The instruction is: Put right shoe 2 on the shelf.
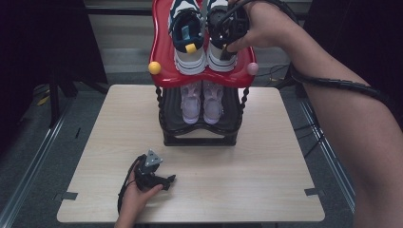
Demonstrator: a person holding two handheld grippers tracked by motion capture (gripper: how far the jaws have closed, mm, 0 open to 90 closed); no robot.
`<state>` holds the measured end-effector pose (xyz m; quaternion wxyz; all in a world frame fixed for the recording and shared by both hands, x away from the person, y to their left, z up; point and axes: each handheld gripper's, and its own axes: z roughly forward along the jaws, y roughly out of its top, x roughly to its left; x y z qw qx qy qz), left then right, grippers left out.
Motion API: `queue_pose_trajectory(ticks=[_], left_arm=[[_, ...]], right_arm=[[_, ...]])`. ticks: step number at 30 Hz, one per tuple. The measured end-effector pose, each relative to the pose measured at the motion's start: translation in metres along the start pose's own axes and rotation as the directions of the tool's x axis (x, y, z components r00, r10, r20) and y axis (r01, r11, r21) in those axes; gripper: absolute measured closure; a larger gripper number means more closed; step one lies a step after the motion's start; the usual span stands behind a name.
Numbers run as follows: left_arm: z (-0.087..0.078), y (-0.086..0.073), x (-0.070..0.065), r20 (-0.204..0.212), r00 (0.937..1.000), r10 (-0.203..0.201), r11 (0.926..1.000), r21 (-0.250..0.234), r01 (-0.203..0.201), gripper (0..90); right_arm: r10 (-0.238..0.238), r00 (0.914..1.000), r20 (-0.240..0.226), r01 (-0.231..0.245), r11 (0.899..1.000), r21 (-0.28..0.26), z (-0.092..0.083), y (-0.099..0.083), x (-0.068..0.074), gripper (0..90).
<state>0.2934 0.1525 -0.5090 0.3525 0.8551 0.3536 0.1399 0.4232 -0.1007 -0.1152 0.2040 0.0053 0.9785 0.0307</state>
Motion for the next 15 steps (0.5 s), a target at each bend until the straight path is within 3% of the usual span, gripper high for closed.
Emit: queue_pose_trajectory(ticks=[5,10,15], left_arm=[[0.000,0.000,0.000,0.000,1.0000,-0.001,1.0000,-0.001,0.001,4.2],[0.000,0.000,0.000,0.000,1.0000,-0.003,1.0000,-0.002,0.003,4.2],[0.000,0.000,0.000,0.001,1.0000,-0.002,1.0000,0.000,0.002,3.9]], right_arm=[[0.013,0.9999,0.002,-0.013,1.000,0.009,0.001,0.000,0.002,67.4],[0.072,0.9972,0.022,-0.071,0.997,-0.023,-0.003,-0.002,0.003,50.2],[0.196,0.9806,-0.008,-0.196,0.978,-0.064,-0.010,-0.006,0.003,31.6]])
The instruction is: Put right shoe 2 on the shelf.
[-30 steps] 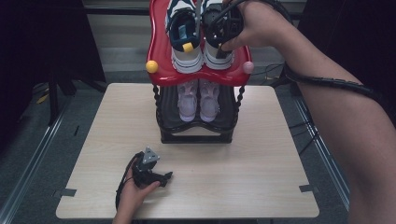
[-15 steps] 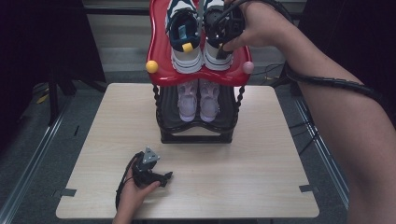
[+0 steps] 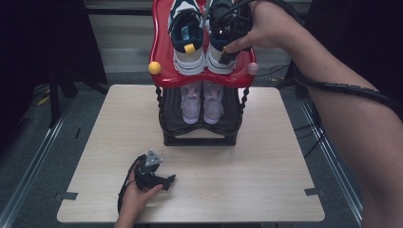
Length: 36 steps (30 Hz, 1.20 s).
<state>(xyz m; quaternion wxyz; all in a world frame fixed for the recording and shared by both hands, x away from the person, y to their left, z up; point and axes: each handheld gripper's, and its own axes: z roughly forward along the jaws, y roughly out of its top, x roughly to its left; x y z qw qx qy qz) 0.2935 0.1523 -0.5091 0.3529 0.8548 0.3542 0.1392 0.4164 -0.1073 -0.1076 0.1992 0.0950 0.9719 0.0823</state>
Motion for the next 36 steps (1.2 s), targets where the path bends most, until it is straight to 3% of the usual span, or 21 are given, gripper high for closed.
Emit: queue_pose_trajectory(ticks=[3,8,11,20,25,36], left_arm=[[0.000,0.000,0.000,-0.001,1.0000,-0.002,1.0000,0.001,0.002,3.8],[0.000,0.000,0.001,-0.004,1.0000,0.005,1.0000,0.003,-0.005,3.3],[0.000,0.000,0.001,-0.001,1.0000,0.004,1.0000,0.004,-0.004,3.2],[0.000,0.000,0.001,-0.005,1.0000,0.006,1.0000,0.004,-0.006,3.1],[0.000,0.000,0.001,-0.005,1.0000,0.006,1.0000,0.004,-0.006,3.1],[0.001,0.001,0.001,-0.003,1.0000,-0.002,1.0000,0.007,0.002,2.4]], right_arm=[[0.049,0.9988,-0.010,-0.049,0.999,0.001,-0.005,-0.003,-0.001,23.0],[0.072,0.9964,-0.045,-0.072,0.997,0.001,-0.015,-0.009,0.001,15.7],[0.058,0.9969,-0.053,-0.058,0.998,0.015,-0.020,-0.011,0.004,15.1],[0.090,0.9910,-0.099,-0.084,0.994,0.068,-0.029,-0.021,0.007,14.7],[0.120,0.9836,-0.135,-0.107,0.989,0.099,-0.033,-0.029,0.008,16.4],[0.127,0.9755,-0.180,-0.097,0.981,0.166,-0.028,-0.056,0.025,16.5]])
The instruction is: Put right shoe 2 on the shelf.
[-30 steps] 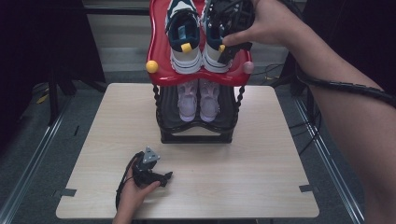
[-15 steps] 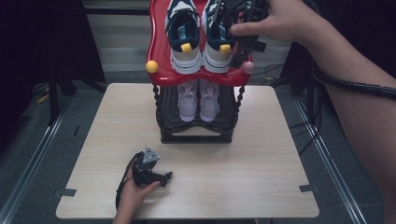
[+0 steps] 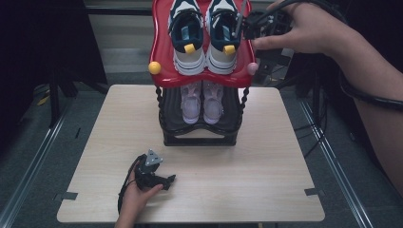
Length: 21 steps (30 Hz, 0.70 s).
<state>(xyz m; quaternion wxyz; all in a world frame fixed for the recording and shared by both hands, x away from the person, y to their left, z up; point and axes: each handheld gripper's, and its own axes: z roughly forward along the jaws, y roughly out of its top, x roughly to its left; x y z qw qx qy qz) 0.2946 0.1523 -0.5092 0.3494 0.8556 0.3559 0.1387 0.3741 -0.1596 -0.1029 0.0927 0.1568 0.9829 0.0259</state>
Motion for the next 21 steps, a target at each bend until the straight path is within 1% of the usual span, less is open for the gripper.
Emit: queue_pose_trajectory(ticks=[3,4,10,11,12,14,17,21], left_arm=[[0.000,0.000,-0.001,-0.002,1.0000,-0.009,1.0000,-0.003,0.009,2.4],[0.000,0.000,0.000,-0.005,1.0000,-0.002,1.0000,-0.002,0.002,2.4],[0.000,0.000,0.000,-0.005,1.0000,-0.003,1.0000,-0.002,0.003,2.4],[0.000,0.000,0.000,-0.005,1.0000,-0.004,1.0000,-0.002,0.004,2.4],[0.000,0.000,-0.001,-0.003,0.9999,-0.010,0.9999,-0.003,0.010,2.4],[0.000,0.000,-0.001,-0.003,0.9999,-0.010,0.9999,-0.003,0.010,2.2],[0.000,0.000,-0.001,-0.003,0.9999,-0.011,0.9999,-0.003,0.011,2.2],[0.000,0.000,-0.001,-0.004,0.9999,-0.011,0.9999,-0.003,0.011,2.2]], right_arm=[[0.000,0.9999,-0.015,0.000,1.000,0.006,0.004,-0.006,0.006,16.6],[-0.002,0.9999,-0.016,0.002,1.000,0.009,0.006,-0.008,0.008,16.6],[0.002,0.9996,-0.030,-0.002,1.000,0.013,0.016,-0.019,0.017,16.6],[0.000,0.9997,-0.026,0.000,1.000,0.009,0.018,-0.020,0.019,16.6],[-0.005,0.9995,-0.031,0.006,1.000,0.015,0.019,-0.022,0.020,16.6],[-0.005,0.9993,-0.036,0.006,1.000,0.014,0.024,-0.025,0.023,16.6],[-0.004,0.9988,-0.048,0.006,0.999,0.035,0.032,-0.028,0.027,16.7],[-0.019,0.9981,-0.058,0.023,0.998,0.061,0.046,-0.031,0.032,16.7]])
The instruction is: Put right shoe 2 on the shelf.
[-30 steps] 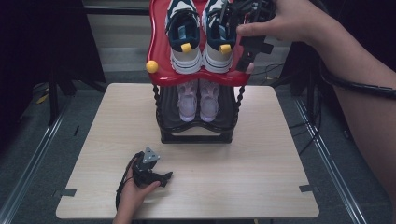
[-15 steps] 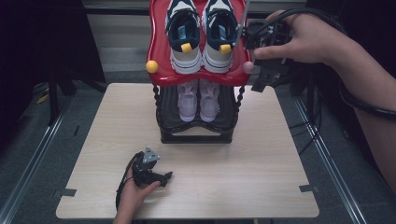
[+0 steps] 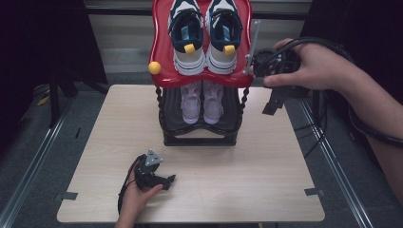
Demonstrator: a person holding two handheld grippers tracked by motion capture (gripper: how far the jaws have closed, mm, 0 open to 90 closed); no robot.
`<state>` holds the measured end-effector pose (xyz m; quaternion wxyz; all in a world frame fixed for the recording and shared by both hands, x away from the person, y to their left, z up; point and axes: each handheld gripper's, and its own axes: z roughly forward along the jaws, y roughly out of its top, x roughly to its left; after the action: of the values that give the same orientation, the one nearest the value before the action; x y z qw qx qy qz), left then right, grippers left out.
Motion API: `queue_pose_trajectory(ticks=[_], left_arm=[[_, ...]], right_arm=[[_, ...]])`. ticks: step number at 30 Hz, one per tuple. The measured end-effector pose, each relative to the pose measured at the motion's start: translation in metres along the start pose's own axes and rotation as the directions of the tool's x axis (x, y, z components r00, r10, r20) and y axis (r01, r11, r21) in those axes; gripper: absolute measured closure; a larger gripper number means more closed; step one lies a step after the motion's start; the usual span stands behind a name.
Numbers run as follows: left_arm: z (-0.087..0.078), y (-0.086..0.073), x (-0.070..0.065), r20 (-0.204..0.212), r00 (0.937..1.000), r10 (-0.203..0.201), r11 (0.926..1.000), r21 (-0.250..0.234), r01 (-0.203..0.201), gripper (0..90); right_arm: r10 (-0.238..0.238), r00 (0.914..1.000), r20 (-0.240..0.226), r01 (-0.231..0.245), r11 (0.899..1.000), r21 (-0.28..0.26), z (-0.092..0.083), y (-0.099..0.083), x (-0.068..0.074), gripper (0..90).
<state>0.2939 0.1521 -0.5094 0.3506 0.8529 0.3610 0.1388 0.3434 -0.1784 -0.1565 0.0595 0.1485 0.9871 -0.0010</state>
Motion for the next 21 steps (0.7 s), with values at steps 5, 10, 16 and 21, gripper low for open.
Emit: queue_pose_trajectory(ticks=[5,10,16,21], left_arm=[[0.000,0.000,0.000,-0.001,1.0000,0.002,1.0000,0.001,-0.002,2.2],[0.000,0.000,0.000,-0.002,1.0000,0.001,1.0000,0.000,-0.001,2.2],[0.000,0.000,0.000,-0.002,1.0000,0.001,1.0000,0.000,-0.001,2.1],[-0.001,0.000,0.000,0.001,1.0000,0.003,1.0000,0.006,-0.003,2.1]], right_arm=[[-0.002,0.9999,-0.014,0.002,1.000,-0.010,0.016,-0.001,0.004,16.7],[-0.008,0.9997,-0.025,0.008,1.000,-0.002,0.028,-0.003,0.007,16.7],[-0.004,0.9995,-0.033,0.003,1.000,-0.009,0.045,-0.007,0.009,16.7],[-0.012,0.9989,-0.045,0.011,1.000,-0.007,0.061,-0.010,0.011,16.7]])
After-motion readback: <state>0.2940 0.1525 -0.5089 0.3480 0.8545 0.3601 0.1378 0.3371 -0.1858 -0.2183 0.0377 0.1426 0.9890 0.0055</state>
